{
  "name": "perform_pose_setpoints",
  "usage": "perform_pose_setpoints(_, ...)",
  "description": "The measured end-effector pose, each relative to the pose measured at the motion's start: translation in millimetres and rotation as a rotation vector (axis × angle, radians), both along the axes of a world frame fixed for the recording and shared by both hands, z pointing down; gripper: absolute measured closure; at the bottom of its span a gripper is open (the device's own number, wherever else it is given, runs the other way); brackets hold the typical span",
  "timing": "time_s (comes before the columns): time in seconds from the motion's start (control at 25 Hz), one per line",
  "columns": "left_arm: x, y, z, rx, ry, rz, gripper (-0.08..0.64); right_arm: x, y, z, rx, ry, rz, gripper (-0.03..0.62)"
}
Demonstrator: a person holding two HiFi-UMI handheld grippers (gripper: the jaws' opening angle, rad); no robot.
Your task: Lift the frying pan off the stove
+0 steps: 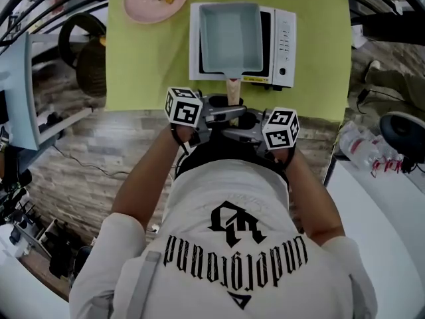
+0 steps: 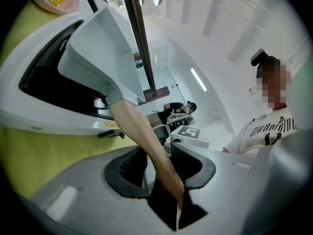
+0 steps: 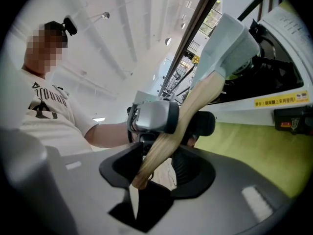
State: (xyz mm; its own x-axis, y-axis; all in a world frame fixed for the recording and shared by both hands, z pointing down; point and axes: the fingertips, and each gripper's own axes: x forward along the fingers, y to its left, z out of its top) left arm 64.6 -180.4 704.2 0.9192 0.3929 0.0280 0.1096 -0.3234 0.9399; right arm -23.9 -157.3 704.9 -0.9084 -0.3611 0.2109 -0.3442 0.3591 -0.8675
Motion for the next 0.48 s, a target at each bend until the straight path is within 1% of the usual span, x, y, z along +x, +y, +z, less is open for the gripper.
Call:
perform_pose_setpoints(0.16, -4.0, -3.6, -18.1, 0.037, 0.007, -0.005, 0.394, -4.2, -3.7, -16.5, 0.038, -0.003, -0.001, 0.410)
perform_pose_setpoints(0.48, -22.9, -1.8, -68.9, 0.153, 0.018, 0.013, 0.394, -25.4, -5.7, -64.1, 0.123, -0.008, 0.031, 0.411)
